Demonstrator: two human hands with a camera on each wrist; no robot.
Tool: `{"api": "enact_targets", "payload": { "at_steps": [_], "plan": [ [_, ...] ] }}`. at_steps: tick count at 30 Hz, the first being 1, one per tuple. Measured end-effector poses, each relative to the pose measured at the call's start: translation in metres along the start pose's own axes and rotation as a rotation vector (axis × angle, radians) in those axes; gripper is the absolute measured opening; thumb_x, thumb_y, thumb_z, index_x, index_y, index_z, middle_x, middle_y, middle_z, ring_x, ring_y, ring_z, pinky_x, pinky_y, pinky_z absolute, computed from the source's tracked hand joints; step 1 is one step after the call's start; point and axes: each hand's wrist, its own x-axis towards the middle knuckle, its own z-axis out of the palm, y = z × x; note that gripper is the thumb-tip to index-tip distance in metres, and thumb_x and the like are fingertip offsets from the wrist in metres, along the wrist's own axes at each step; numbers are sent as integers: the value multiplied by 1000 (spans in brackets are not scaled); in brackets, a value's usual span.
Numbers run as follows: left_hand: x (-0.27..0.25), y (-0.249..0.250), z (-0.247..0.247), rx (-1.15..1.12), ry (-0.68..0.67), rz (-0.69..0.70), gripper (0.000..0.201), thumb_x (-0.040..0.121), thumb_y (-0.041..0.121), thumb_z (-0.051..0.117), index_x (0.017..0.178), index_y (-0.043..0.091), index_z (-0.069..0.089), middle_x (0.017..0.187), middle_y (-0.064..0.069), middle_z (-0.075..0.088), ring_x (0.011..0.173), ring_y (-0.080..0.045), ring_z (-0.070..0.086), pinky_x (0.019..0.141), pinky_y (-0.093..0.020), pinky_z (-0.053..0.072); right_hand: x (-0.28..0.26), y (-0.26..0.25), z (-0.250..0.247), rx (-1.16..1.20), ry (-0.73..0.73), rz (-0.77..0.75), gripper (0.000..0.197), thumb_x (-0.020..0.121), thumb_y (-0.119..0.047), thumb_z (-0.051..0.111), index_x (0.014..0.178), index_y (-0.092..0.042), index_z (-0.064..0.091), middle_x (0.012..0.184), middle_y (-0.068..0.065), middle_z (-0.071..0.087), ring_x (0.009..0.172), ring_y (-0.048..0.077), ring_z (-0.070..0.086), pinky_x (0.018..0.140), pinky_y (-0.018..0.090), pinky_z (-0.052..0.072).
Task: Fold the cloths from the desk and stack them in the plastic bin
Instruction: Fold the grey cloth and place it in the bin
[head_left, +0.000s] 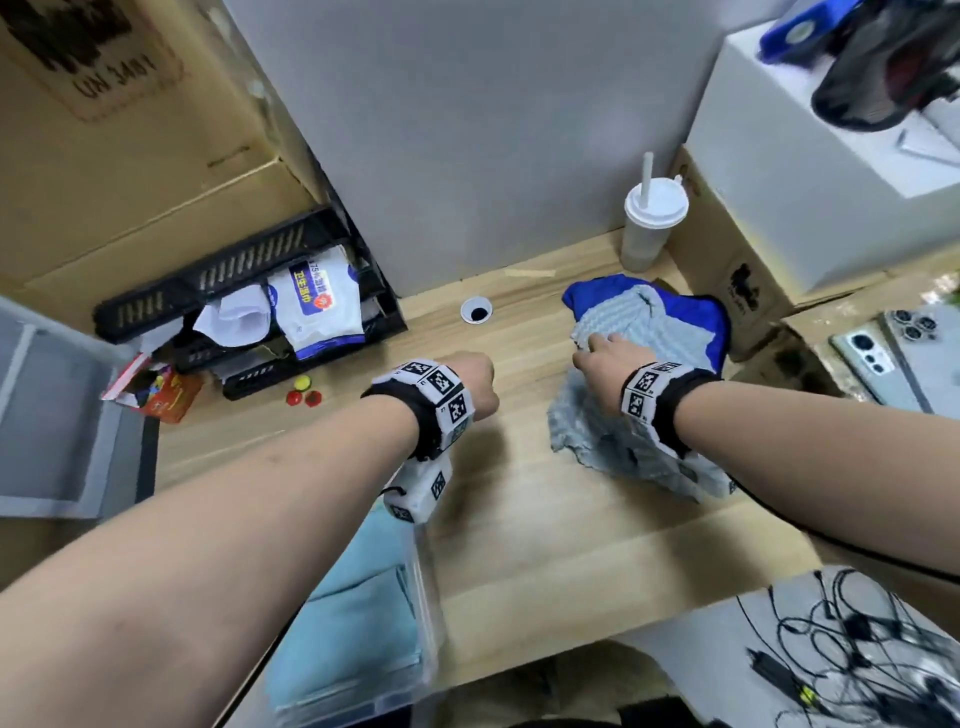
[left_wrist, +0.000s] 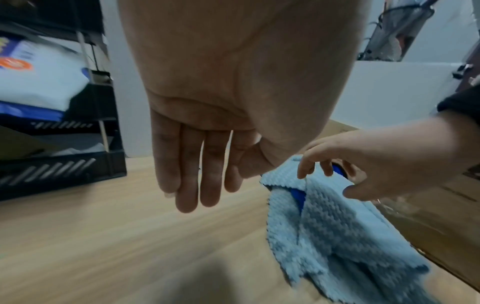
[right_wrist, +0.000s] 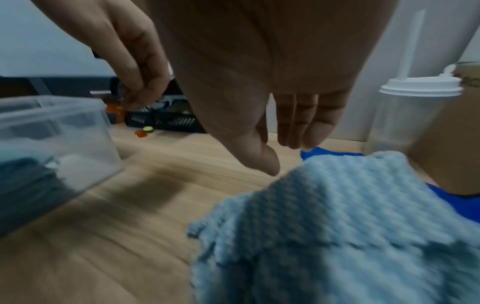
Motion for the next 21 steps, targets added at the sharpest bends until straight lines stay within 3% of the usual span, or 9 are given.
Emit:
{"api": "enact_targets", "payload": {
  "at_steps": [4,9,12,14,16,18,21],
  "plan": [
    [19,18,24,46,-86,28,4,78,15,54,75,17,53,73,-4,52,64,-24,46,56,-26,36,-4,28,23,-153,4,28,42,81,-18,63,123,-18,54,123,10,44,117,30,42,87,37,42],
    [21,18,32,26,-138,38,3,80,17,54,77,17,52,75,-4,51,66,-24,45,60,-28,38,-3,35,30,-254,83,-35,24,86,-16,55,107,-19,66,116,6,51,112,28,41,87,38,38],
    [17,15,32,-3,-141,28,3,80,16,55,78,17,52,78,-5,51,68,-23,45,62,-29,38,4,30,20,-172,134,-124,21,86,-27,55,103,-18,63,112,2,56,110,25,47,89,37,37],
    [12,12,26,-52,-125,23,6,81,17,56,87,17,55,84,-6,55,72,-25,48,64,-28,40,8,25,5,-29,127,-185,17,86,-26,51,100,-16,57,102,3,63,100,28,55,91,38,38],
    [5,10,18,-132,-55,45,34,83,24,62,114,14,55,102,-7,61,85,-27,57,70,-29,45,9,16,-12,150,149,-216,14,88,-22,48,99,-14,51,88,8,65,84,31,59,83,35,40],
    [-4,11,10,-264,56,102,68,81,33,71,137,10,39,120,-8,58,99,-26,59,78,-30,48,8,6,-28,371,183,-217,11,91,-18,47,100,-13,49,81,7,58,77,29,53,70,32,36],
    [-14,9,-7,-456,214,171,91,74,38,79,146,11,29,139,-6,49,119,-23,54,98,-32,45,11,-9,-47,664,184,-241,2,91,-17,47,93,-18,46,79,3,58,77,27,54,69,34,41]
  ]
}}
